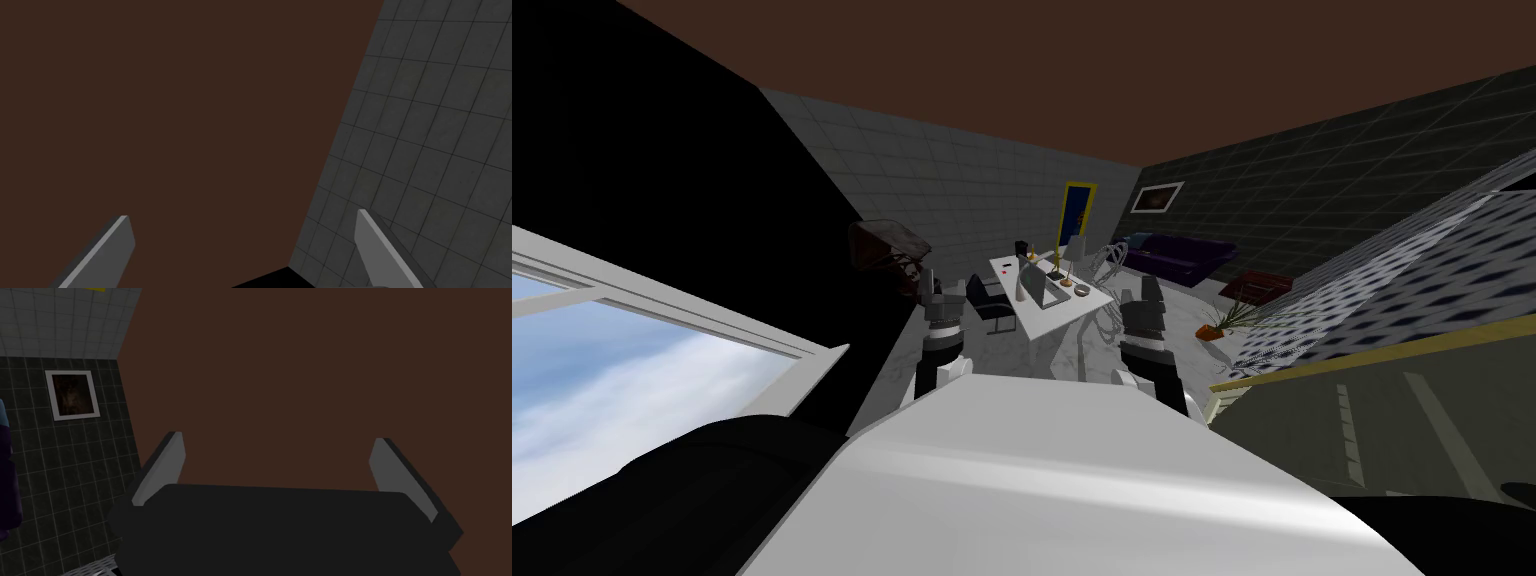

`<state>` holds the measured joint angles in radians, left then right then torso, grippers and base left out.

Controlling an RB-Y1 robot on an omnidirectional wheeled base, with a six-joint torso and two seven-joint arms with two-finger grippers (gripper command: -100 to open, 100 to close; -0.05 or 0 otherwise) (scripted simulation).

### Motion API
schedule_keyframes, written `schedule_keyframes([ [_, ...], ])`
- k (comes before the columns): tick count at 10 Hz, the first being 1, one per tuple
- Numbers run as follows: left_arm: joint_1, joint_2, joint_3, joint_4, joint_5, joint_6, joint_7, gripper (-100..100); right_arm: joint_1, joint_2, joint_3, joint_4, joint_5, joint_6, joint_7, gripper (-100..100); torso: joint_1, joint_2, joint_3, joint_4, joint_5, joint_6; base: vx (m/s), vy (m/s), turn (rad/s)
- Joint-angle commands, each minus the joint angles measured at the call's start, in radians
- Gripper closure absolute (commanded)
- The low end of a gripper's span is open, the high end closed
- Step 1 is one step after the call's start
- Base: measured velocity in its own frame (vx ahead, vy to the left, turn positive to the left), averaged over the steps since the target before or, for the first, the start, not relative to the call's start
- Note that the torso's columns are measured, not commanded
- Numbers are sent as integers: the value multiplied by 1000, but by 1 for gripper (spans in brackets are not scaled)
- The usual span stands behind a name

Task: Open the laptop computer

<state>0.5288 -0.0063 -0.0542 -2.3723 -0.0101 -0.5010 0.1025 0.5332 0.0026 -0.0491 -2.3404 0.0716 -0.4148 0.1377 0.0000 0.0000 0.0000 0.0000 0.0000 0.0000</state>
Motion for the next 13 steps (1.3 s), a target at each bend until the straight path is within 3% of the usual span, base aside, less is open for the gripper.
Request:
schedule_keyframes([
  [1, 0, 0, 0, 0, 0, 0, 0, 0, 0, 0, 0, 0, 0, 0, 0, 0, 0, 40, -82, 41, 0, 0, 0, 0, 0],
  [9, 0, 0, 0, 0, 0, 0, 0, 0, 0, 0, 0, 0, 0, 0, 0, 0, 0, 618, -1234, 617, 0, 0, 0, 0, 0],
  [10, 0, 0, 0, 0, 0, 0, 0, 0, -7, -31, 0, 11, -19, 5, -9, -100, 0, 691, -1382, 691, 0, 0, 5, 5, 15],
  [13, 0, 0, 0, 0, 0, 0, 0, 0, -35, -95, 0, 54, -97, 28, -46, -100, 0, 737, -1475, 737, 0, 0, -1, 13, 23],
])
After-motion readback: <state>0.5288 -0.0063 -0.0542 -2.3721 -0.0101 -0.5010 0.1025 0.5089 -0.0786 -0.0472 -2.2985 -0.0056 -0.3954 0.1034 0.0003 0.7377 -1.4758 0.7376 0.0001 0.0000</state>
